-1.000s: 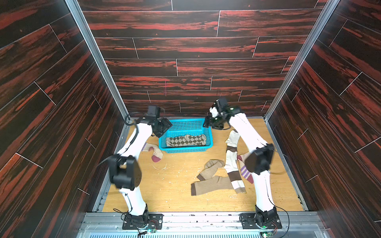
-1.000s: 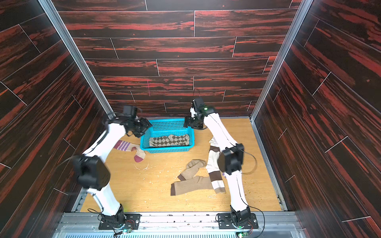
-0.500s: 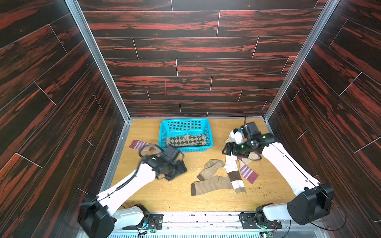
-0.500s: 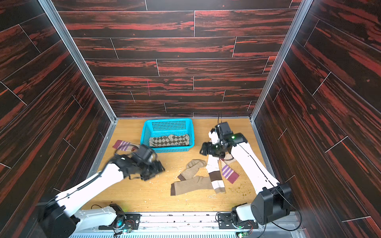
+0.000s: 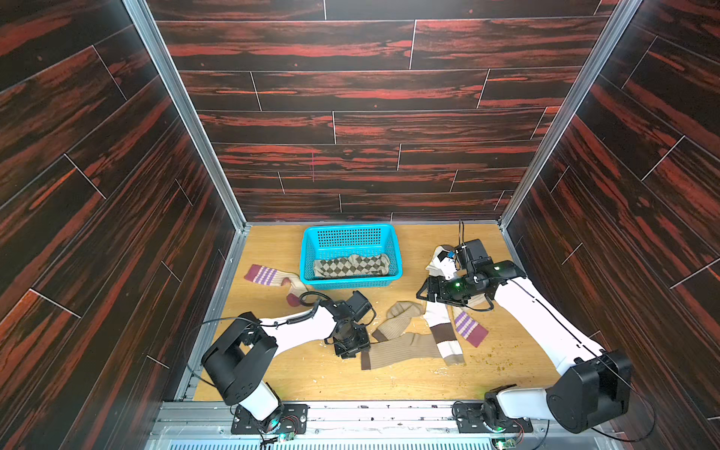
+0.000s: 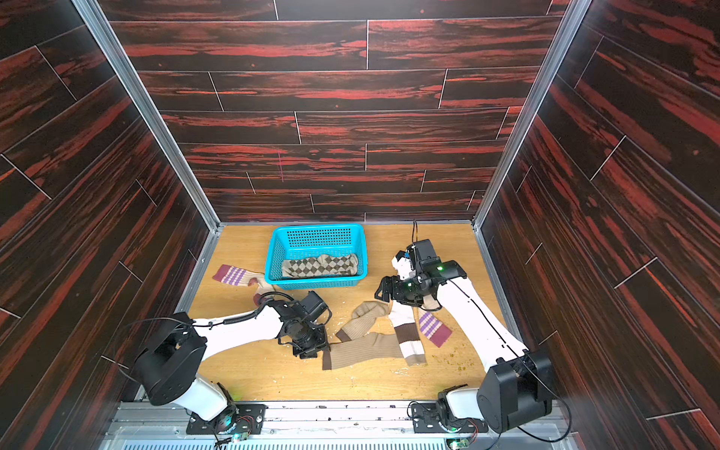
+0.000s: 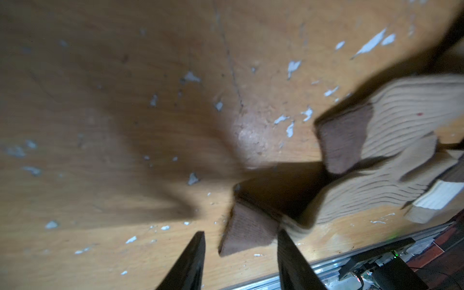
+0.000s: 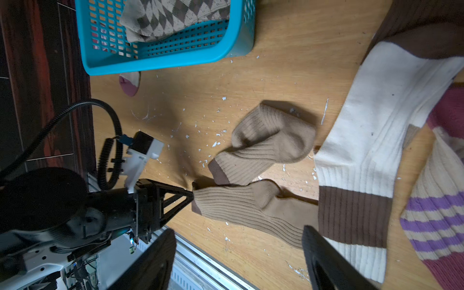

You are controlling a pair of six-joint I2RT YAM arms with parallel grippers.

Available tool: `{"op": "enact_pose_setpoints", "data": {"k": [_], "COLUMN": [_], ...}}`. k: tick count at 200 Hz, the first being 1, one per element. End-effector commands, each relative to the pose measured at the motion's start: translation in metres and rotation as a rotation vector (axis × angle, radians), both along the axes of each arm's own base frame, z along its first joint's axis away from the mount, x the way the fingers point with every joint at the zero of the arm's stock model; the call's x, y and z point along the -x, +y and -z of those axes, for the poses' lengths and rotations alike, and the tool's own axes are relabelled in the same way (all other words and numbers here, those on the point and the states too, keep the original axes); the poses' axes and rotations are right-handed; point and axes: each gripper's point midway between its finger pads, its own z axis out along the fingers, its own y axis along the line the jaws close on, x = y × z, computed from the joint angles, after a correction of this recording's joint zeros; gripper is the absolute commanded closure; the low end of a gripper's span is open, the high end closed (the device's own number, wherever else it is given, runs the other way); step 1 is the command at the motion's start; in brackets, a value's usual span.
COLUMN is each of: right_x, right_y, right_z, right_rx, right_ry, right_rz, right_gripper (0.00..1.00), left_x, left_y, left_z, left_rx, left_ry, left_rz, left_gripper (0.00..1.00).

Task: Place the socks together as a pair
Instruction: Move the sock to the center of the board.

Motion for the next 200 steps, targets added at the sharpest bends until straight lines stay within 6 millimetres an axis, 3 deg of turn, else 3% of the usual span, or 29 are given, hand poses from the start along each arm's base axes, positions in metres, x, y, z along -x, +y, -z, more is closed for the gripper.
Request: {"op": "enact_pose_setpoints", "data": {"k": [1, 17, 29, 48, 63, 90, 120, 166, 200], "right_x": [-0.001, -0.002, -0.003, -0.003, 0.002, 0.008, 0.016, 0.012, 0.021], "right_y": [0.005, 0.005, 0.005, 0.005, 0.011, 0.015, 0.022, 0.030, 0.008], "right_z": [0.002, 0.005, 0.007, 0.012, 0.014, 0.021, 0.045, 0.089, 0.114], "right_rx": [-0.011, -0.006, -0.004, 0.003, -0.031, -0.053, -0.015, 0.127, 0.265], "right_ry": [0.008, 0.013, 0.014, 0.031, 0.052, 0.078, 0.124, 0.166, 0.205], "right_rz": [-0.023, -0.029, -0.032, -0.033, -0.050, -0.068, -0.101, -0.116, -0.053], "right_gripper": [0.18, 0.18, 0.18, 0.19, 0.20, 0.21, 0.22, 0.25, 0.33], "left_x": [0.004, 0.005, 0.008, 0.011, 0.015, 0.023, 0.043, 0.058, 0.060], "left_y": [-0.001, -0.005, -0.006, 0.002, 0.015, 0.054, 0.100, 0.123, 0.155], "left_z": [0.007, 0.018, 0.025, 0.030, 0.027, 0.015, 0.009, 0.006, 0.000], "left_rx": [-0.010, -0.008, -0.006, -0.015, -0.027, -0.042, -0.087, -0.134, -0.206], "left_ry": [0.041, 0.059, 0.077, 0.089, 0.091, 0.080, 0.111, 0.131, 0.107], "left_rz": [0.001, -0.007, -0.018, -0.041, -0.066, -0.143, -0.226, -0.239, -0.323], "left_gripper": [0.54, 0.61, 0.72, 0.92, 0.99, 1.00, 1.00, 1.00, 1.00]}}
